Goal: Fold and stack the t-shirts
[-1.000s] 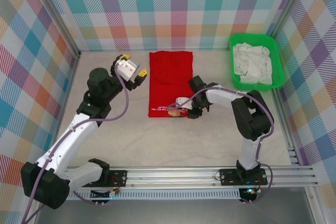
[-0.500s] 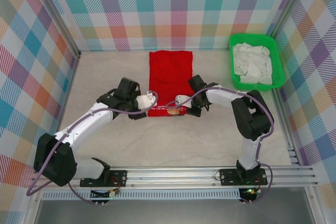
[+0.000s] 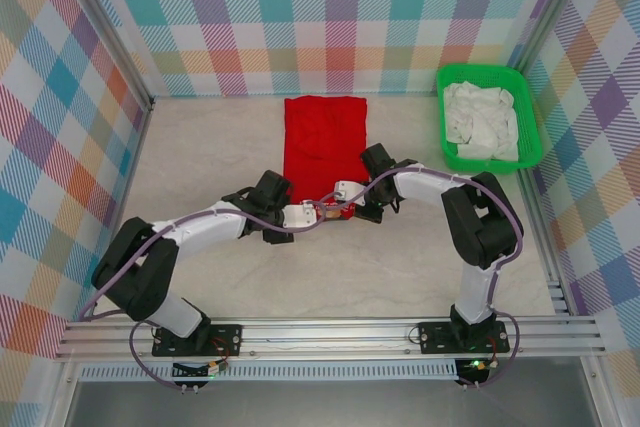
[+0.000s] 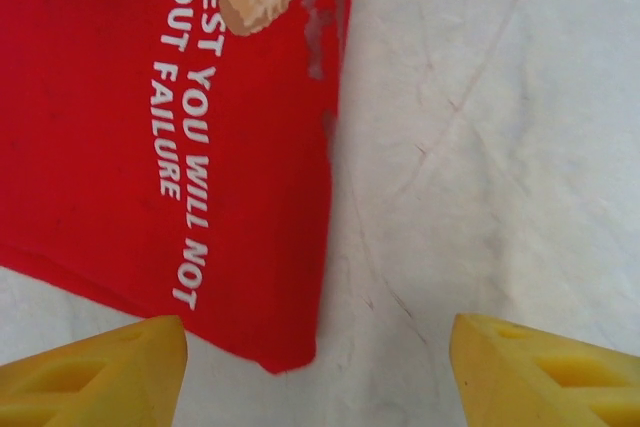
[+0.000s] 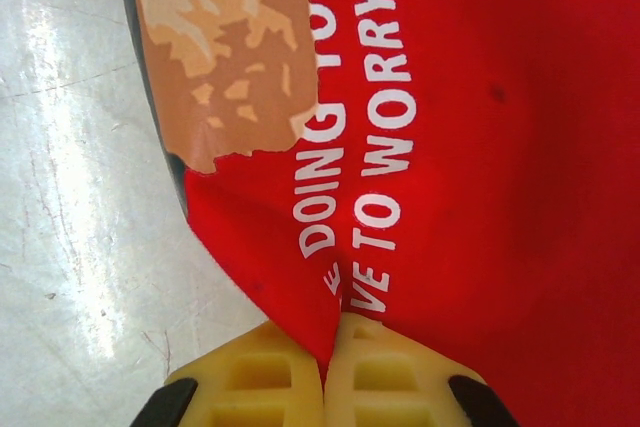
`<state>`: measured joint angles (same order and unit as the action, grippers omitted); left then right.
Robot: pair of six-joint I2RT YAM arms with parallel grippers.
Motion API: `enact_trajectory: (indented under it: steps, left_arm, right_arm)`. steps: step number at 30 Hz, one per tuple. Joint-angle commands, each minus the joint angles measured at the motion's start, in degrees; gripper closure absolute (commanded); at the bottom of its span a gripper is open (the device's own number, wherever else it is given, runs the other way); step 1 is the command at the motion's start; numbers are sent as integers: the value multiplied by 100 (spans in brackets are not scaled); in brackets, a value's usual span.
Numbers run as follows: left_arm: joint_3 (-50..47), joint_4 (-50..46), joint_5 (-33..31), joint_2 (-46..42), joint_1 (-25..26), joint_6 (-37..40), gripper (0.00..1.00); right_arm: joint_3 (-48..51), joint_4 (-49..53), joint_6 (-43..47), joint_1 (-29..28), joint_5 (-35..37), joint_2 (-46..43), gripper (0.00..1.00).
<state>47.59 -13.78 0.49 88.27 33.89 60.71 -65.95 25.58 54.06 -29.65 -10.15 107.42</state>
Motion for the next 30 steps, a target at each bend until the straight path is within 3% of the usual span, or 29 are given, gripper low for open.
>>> enact_trajectory:
  steps: [1, 7, 16, 21, 27, 30]
  left_arm:
    - [211, 488, -49, 305, -29, 115, 32]
    - [469, 438, -7, 912, -134, 235, 38]
    - [602, 889, -82, 1471, -617, 214, 60]
    - [632, 990, -135, 1637, -647, 201, 72]
    - [976, 514, -174, 1843, -639, -29, 100]
    - [1000, 379, -157, 1695, -630, -168, 100]
  right_arm:
    - [241, 161, 27, -67, -206, 256, 100]
    - [241, 208, 30, -67, -206, 271, 100]
    - [223, 295, 1, -67, -237, 247, 100]
    - [199, 350, -77, -67, -272, 151, 100]
    - [231, 358, -275, -98, -356, -149, 100]
    - [297, 328, -361, -141, -347, -318, 100]
